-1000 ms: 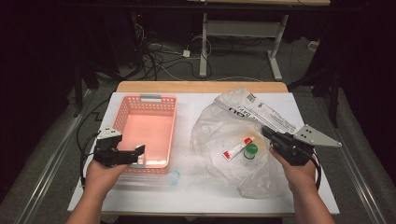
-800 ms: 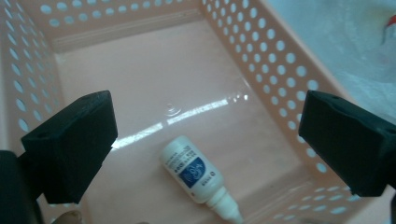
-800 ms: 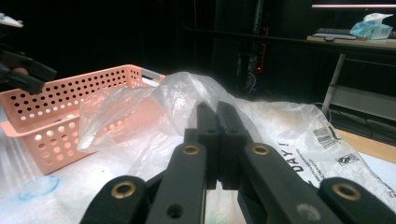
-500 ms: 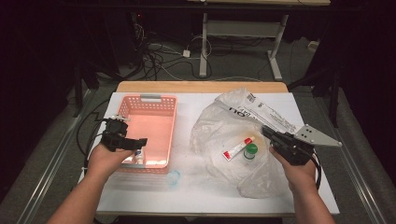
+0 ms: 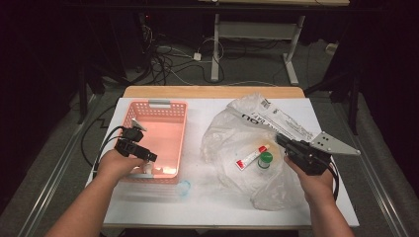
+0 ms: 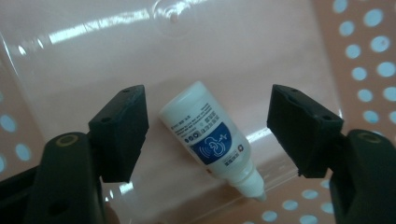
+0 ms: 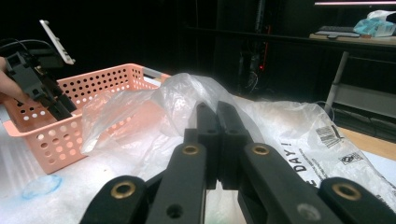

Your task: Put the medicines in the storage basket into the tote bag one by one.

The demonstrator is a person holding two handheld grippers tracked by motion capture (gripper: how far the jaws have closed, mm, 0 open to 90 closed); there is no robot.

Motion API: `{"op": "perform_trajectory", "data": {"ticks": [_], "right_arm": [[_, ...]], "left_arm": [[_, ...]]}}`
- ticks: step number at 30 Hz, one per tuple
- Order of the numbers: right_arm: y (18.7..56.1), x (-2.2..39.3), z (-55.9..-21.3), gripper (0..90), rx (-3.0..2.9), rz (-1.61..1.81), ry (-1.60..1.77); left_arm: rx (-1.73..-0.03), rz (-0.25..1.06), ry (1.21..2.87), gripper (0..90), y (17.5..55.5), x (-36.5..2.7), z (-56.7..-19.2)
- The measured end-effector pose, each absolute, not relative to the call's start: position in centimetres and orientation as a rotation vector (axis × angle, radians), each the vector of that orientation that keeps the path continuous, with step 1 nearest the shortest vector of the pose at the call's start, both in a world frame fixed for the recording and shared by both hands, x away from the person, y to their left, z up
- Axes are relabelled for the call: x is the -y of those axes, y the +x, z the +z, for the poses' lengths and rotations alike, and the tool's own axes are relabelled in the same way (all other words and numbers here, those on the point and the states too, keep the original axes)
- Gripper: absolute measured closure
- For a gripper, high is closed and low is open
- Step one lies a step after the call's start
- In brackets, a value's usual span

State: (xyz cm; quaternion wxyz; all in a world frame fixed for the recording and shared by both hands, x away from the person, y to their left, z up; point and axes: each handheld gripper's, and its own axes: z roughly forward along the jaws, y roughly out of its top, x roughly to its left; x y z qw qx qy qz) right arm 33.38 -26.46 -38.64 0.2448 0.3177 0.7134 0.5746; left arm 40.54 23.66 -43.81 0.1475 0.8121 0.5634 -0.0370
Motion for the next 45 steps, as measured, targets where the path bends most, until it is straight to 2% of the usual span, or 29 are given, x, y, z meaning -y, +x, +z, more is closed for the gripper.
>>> {"op": "perform_trajectory", "data": {"ticks": [4, 12, 17, 33, 45], "right_arm": [[33.4, 26.5, -38.6, 90.0, -1.947, 1.566, 0.871], [33.4, 26.4, -38.7, 90.0, -1.951, 1.561, 0.865], [33.4, 26.5, -38.7, 90.0, -1.950, 1.563, 0.863], [33.4, 26.5, -38.7, 90.0, -1.950, 1.562, 0.864], [33.4, 26.4, -38.7, 90.0, -1.953, 1.557, 0.863]], "left_arm": [[-1.633, -0.172, 2.394, 34.3, 40.9, -23.3, -44.3], [-1.587, -0.141, 2.526, 48.0, 41.1, -21.9, -44.7], [-1.582, -0.124, 2.536, 56.1, 41.1, -21.8, -44.6], [-1.538, -0.032, 2.520, 58.0, 40.7, -21.8, -44.1], [-1.374, 0.096, 2.344, 58.0, 38.9, -23.1, -42.6]]}}
